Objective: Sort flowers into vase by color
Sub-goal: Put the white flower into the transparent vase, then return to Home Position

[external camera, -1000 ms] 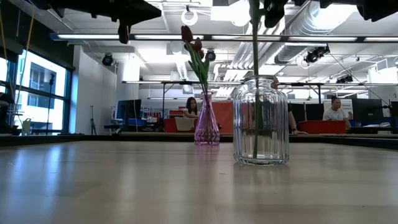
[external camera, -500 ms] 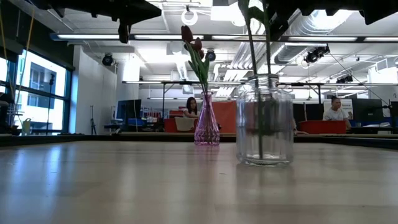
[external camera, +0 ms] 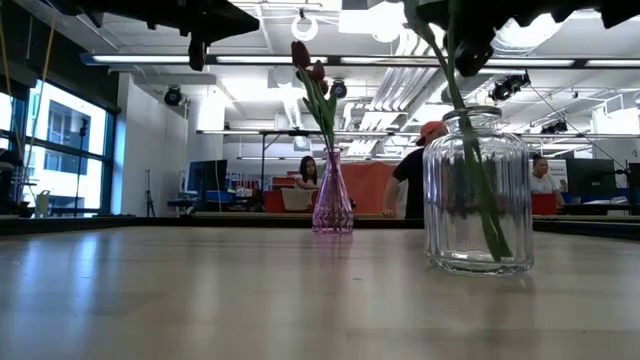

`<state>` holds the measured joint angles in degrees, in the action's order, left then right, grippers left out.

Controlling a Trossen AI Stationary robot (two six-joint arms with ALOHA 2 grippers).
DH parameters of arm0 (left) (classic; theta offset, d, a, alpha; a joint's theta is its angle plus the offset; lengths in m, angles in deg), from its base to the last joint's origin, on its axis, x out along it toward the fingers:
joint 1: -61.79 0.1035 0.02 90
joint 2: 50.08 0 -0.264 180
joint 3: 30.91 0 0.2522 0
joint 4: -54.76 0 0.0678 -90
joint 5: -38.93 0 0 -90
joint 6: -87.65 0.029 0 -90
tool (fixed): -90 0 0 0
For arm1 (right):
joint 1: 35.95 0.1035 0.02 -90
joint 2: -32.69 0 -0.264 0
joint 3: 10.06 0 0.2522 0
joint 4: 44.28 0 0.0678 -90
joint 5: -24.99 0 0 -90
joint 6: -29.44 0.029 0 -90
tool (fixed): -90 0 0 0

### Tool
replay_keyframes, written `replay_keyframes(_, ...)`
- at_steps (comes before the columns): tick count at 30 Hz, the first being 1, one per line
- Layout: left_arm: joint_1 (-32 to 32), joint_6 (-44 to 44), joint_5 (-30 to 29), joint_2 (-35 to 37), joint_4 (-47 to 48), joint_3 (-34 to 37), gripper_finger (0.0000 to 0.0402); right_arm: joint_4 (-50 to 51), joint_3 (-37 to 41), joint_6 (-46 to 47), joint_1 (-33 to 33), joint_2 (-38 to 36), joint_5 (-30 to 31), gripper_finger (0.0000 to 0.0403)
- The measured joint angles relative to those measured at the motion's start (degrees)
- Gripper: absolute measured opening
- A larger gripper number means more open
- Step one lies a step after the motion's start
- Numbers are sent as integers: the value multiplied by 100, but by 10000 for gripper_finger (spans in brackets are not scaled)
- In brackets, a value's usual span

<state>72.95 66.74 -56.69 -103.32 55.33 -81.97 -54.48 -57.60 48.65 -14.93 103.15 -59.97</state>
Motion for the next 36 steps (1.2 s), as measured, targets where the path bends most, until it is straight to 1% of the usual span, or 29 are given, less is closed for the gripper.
replay_keyframes(2,0,-2,-16,0,-1,0,1,313,0,44,0,-263,-48,208)
replay_keyframes(5,3,2,-21,0,0,0,1,885,0,28,-1,-743,-479,250)
replay_keyframes(8,48,4,-61,0,13,0,1,1707,0,40,2,-1239,-581,276)
replay_keyframes(10,80,7,-101,0,35,0,1,2210,0,33,-11,-1580,-559,285)
replay_keyframes(13,128,7,-114,1,29,0,1,2719,0,19,-66,-2018,-490,288)
replay_keyframes(16,131,18,-114,0,29,0,1,2954,0,45,-88,-2368,-487,285)
replay_keyframes(23,131,206,-156,0,29,0,1,3790,0,11,-90,-2963,-446,272)
replay_keyframes(29,131,208,-313,0,29,0,1,3803,-14,463,-90,-3376,-539,266)
replay_keyframes(33,131,222,-315,0,29,0,1,4179,-339,780,-90,-3625,-838,265)
replay_keyframes(36,131,405,-509,0,-12,0,1,4348,-759,776,-87,-3790,-861,265)
